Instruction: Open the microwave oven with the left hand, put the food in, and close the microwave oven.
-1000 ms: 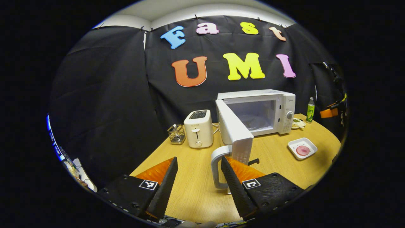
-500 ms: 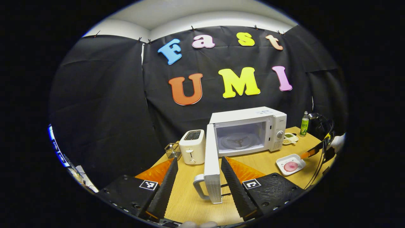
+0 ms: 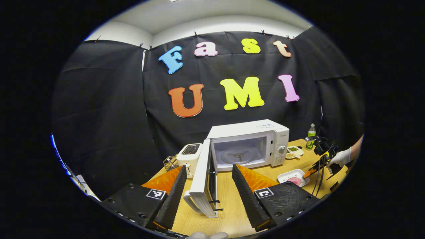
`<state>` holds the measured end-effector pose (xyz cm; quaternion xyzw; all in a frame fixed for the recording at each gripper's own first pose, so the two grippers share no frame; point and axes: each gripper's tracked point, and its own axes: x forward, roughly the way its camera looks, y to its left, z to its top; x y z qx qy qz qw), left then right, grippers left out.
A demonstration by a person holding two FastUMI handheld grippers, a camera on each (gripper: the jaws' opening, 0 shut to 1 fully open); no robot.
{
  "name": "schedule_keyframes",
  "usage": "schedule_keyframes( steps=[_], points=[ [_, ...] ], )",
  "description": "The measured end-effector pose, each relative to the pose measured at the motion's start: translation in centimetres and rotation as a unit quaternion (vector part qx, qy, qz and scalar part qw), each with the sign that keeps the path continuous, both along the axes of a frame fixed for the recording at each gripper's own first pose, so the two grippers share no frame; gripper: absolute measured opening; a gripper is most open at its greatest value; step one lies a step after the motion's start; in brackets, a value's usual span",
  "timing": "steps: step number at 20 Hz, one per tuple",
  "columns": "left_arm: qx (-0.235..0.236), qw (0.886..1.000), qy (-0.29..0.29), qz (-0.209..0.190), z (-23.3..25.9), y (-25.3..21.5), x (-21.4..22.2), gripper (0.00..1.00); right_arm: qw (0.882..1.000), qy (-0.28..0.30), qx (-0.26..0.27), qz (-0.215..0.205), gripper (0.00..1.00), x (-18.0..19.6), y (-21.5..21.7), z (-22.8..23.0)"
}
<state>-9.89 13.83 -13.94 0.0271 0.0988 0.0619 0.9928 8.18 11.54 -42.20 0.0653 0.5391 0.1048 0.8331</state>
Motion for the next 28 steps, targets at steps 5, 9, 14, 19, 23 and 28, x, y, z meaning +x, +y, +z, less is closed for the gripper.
schedule_keyframes(
  steps=[5, 9, 14, 19, 23, 28],
  points=[
    [0.003, 1.000, -0.011, 0.000, 0.6, 0.2, 0.0, 0.82, 0.996, 0.073, 0.050, -0.007, 0.04, -0.2, 0.5, 0.1],
    [-0.002, 1.000, -0.013, 0.001, 1.0, 0.6, 0.0, 0.81, 0.976, 0.106, 0.172, -0.082, 0.04, -1.4, 1.5, 0.2],
    [0.004, 1.000, -0.013, -0.004, 1.9, 1.0, -0.1, 0.82, 0.947, 0.075, 0.274, -0.153, 0.04, -1.8, 2.3, 1.1],
    [0.010, 1.000, -0.009, -0.016, 2.1, 0.4, 0.4, 0.81, 0.933, 0.002, 0.310, -0.181, 0.04, 0.1, 4.3, 4.7],
    [0.011, 1.000, -0.003, -0.018, 2.2, 0.3, 0.3, 0.81, 0.914, -0.040, 0.346, -0.207, 0.04, 1.7, 8.7, 7.9],
    [-0.002, 1.000, 0.008, -0.011, 2.1, 1.6, 0.4, 0.82, 0.873, -0.105, 0.414, -0.235, 0.04, 4.6, 16.7, 12.0]
  ],
)
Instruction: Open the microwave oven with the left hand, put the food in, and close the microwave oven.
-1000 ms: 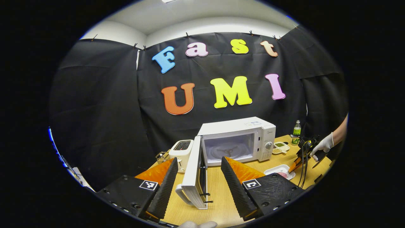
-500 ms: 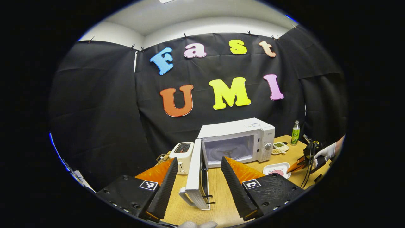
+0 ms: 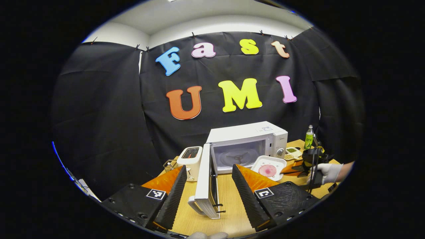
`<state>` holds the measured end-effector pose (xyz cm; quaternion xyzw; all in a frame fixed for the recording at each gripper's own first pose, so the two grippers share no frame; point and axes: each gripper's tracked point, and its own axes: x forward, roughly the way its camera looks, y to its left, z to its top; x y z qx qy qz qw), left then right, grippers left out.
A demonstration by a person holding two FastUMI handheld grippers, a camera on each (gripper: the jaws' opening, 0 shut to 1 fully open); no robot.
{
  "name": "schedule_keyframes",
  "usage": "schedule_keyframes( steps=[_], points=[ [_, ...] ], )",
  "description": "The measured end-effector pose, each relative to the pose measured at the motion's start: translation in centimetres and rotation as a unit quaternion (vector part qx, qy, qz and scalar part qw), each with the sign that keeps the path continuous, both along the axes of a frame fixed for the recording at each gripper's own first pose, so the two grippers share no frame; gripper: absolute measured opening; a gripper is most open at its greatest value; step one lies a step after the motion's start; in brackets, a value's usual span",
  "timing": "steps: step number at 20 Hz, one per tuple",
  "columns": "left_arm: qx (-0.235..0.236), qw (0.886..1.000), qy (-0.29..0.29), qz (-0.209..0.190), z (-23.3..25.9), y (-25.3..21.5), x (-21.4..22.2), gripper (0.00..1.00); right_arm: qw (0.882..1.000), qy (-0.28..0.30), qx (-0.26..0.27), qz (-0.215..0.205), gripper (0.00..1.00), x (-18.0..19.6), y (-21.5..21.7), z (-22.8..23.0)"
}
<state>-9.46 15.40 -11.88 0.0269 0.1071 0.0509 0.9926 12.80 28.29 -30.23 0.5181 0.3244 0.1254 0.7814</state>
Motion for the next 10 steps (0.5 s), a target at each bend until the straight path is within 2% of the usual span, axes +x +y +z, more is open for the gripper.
schedule_keyframes(
  steps=[4, 6, 7, 8, 10],
  points=[
    [0.002, 1.000, 0.008, 0.013, -0.3, 1.1, 0.3, 0.82, 0.998, -0.019, 0.040, -0.052, 0.04, 2.7, 5.0, 1.0],
    [0.000, 1.000, 0.011, 0.013, -0.7, 1.3, 0.5, 0.82, 0.996, -0.029, 0.050, -0.074, 0.04, 4.3, 6.8, 1.4],
    [0.006, 1.000, 0.014, 0.013, -1.0, 1.5, 0.5, 0.82, 0.994, -0.036, 0.054, -0.083, 0.00, 5.1, 7.7, 1.5],
    [0.010, 1.000, 0.018, 0.013, -1.3, 1.8, 0.5, 0.81, 0.993, -0.038, 0.059, -0.095, 0.04, 6.1, 8.4, 1.5],
    [0.012, 1.000, 0.023, 0.013, -1.7, 2.2, 0.5, 0.82, 0.989, -0.035, 0.072, -0.124, 0.00, 7.7, 9.2, 1.4]
  ],
)
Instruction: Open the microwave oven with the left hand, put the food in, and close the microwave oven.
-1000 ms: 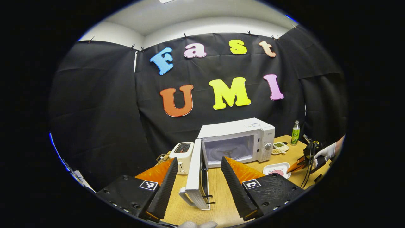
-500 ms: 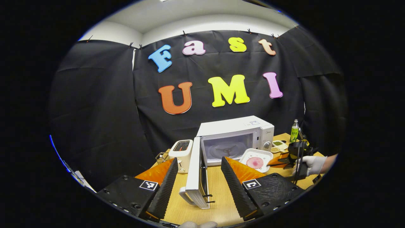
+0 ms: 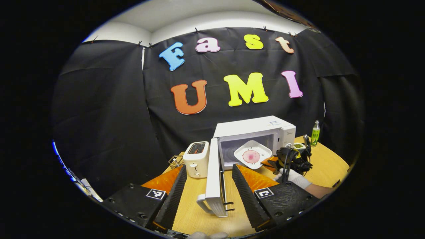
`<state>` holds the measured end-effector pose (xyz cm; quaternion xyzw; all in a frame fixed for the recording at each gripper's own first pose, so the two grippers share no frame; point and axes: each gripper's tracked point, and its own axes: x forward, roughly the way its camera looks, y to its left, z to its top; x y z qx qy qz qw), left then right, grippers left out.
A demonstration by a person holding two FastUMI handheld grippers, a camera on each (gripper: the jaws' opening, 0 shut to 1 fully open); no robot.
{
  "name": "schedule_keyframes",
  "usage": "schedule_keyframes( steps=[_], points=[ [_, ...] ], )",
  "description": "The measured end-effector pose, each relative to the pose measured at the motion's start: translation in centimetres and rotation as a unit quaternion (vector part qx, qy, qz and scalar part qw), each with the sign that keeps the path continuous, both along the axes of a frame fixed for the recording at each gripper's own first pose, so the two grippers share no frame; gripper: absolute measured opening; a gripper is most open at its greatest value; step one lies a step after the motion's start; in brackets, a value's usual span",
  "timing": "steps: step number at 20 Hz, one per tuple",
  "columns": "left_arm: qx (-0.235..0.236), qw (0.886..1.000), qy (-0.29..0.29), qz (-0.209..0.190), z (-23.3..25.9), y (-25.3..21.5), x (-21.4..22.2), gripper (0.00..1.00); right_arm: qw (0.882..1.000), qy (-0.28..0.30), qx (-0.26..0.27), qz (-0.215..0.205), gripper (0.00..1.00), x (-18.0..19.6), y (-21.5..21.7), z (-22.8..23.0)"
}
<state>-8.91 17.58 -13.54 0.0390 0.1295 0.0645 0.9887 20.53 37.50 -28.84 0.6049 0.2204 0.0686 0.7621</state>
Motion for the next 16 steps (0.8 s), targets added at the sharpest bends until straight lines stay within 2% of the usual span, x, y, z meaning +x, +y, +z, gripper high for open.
schedule_keyframes(
  steps=[1, 4, 5, 6, 8, 12, 13, 16],
  points=[
    [0.001, 1.000, 0.005, 0.004, -0.3, 0.4, -0.1, 0.82, 1.000, 0.007, 0.006, -0.014, 0.04, 0.8, 0.4, -0.4],
    [0.005, 1.000, 0.014, 0.011, -0.8, 1.5, -0.2, 0.82, 0.999, 0.024, 0.010, -0.034, 0.04, 3.0, 1.6, -1.6],
    [0.005, 1.000, 0.018, 0.013, -1.0, 1.8, -0.2, 0.82, 0.999, 0.024, 0.010, -0.042, 0.00, 3.8, 1.8, -1.7],
    [0.005, 1.000, 0.021, 0.015, -1.1, 2.0, -0.2, 0.81, 0.998, 0.027, 0.009, -0.055, 0.04, 4.6, 1.7, -2.0],
    [0.002, 0.999, 0.025, 0.020, -1.4, 2.4, 0.0, 0.82, 0.996, 0.034, -0.001, -0.078, 0.04, 6.0, 1.6, -2.6],
    [0.001, 0.999, 0.033, 0.017, -2.3, 2.5, 0.5, 0.82, 0.994, 0.035, -0.022, -0.105, 0.04, 7.4, 1.3, -2.9],
    [0.000, 0.999, 0.036, 0.015, -2.6, 2.3, 0.6, 0.82, 0.993, 0.033, -0.029, -0.109, 0.00, 8.1, 1.3, -2.9],
    [-0.002, 0.999, 0.039, 0.013, -3.0, 2.3, 0.6, 0.82, 0.993, 0.015, -0.037, -0.114, 0.05, 9.4, 1.2, -2.3]
  ],
)
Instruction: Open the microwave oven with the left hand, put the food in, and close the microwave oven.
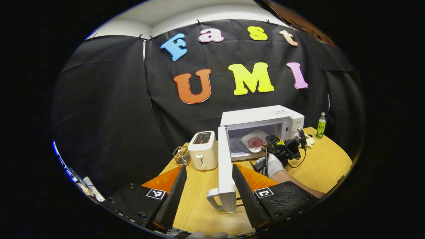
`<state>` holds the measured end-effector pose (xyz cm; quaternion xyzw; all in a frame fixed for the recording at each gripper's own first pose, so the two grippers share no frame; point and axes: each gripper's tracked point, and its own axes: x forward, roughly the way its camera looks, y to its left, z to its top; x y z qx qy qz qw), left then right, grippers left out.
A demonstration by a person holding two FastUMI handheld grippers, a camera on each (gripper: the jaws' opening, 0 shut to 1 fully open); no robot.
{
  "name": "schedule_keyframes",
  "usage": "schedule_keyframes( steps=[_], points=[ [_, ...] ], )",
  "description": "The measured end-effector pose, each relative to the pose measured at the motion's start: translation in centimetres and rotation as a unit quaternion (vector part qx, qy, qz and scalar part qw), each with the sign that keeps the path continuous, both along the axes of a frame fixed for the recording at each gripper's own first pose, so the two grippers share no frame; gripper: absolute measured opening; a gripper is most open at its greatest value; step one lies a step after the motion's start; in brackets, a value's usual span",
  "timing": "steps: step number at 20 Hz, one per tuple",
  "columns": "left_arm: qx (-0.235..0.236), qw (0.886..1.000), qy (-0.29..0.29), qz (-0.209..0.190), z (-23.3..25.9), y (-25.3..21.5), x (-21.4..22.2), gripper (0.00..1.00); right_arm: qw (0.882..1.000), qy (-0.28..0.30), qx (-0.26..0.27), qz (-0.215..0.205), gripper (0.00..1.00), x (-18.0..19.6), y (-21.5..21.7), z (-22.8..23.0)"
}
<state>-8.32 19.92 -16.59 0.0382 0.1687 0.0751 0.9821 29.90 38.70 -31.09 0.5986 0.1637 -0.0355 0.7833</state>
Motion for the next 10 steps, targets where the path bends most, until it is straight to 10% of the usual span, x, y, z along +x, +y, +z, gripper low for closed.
schedule_keyframes(
  steps=[4, 8, 10],
  points=[
    [-0.003, 1.000, 0.004, 0.001, -0.3, 0.4, 0.1, 0.82, 0.999, -0.046, 0.007, 0.003, 0.06, 0.3, 0.8, 2.8],
    [0.003, 1.000, -0.013, 0.002, 0.6, 1.2, 0.2, 0.82, 0.996, -0.049, -0.064, 0.029, 0.78, -2.6, 0.3, 4.4],
    [0.005, 1.000, -0.024, 0.003, 1.3, 1.7, 0.2, 0.82, 0.989, -0.061, -0.129, 0.038, 0.98, -4.6, -1.2, 5.7]
  ],
)
